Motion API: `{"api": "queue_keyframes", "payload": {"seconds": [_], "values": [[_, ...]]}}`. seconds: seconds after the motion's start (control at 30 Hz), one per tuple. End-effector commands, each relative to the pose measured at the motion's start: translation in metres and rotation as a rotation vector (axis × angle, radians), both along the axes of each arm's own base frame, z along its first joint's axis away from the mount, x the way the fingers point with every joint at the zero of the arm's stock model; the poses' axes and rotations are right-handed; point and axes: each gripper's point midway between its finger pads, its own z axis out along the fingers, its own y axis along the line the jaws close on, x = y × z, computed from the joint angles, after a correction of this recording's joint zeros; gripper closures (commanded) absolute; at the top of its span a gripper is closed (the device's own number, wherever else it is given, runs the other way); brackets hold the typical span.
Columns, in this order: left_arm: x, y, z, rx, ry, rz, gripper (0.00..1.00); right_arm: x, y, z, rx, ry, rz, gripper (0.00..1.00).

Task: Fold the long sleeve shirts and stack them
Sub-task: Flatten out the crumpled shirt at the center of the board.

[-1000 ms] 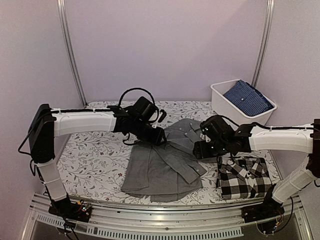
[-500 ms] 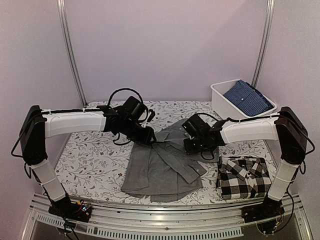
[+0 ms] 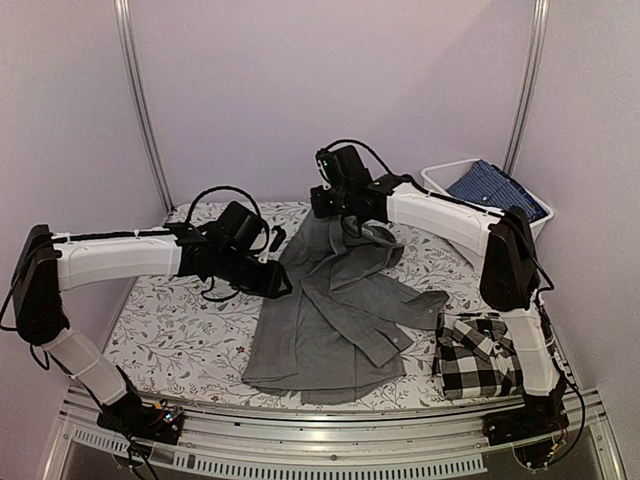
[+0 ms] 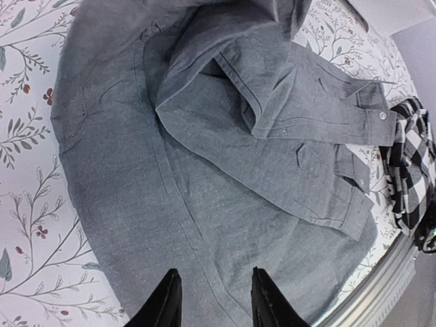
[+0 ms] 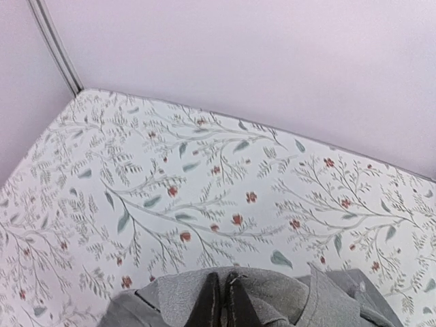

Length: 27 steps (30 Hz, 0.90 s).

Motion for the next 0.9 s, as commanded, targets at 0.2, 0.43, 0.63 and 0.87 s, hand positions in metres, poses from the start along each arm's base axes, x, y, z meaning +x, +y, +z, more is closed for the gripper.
{"api": "queue_keyframes", "payload": {"seconds": [0.2, 0.43, 0.63, 0.87], "values": [[0.001, -0.004, 0.0, -0.075, 0.013, 0.014, 0.61, 0.033, 0.03, -0.039, 0.039, 0.037, 0.185, 0.2], [0.009, -0.018, -0.021, -0.1, 0.07, 0.02, 0.55, -0.007, -0.008, -0.014, 0.031, 0.085, 0.152, 0.11], [0.016, -0.045, -0.028, -0.189, 0.119, 0.007, 0.46, -0.051, -0.056, -0.028, 0.041, 0.179, 0.065, 0.1], [0.012, -0.084, -0.036, -0.219, 0.151, -0.047, 0.37, -0.092, -0.117, -0.054, 0.006, 0.253, -0.081, 0.11]]}}
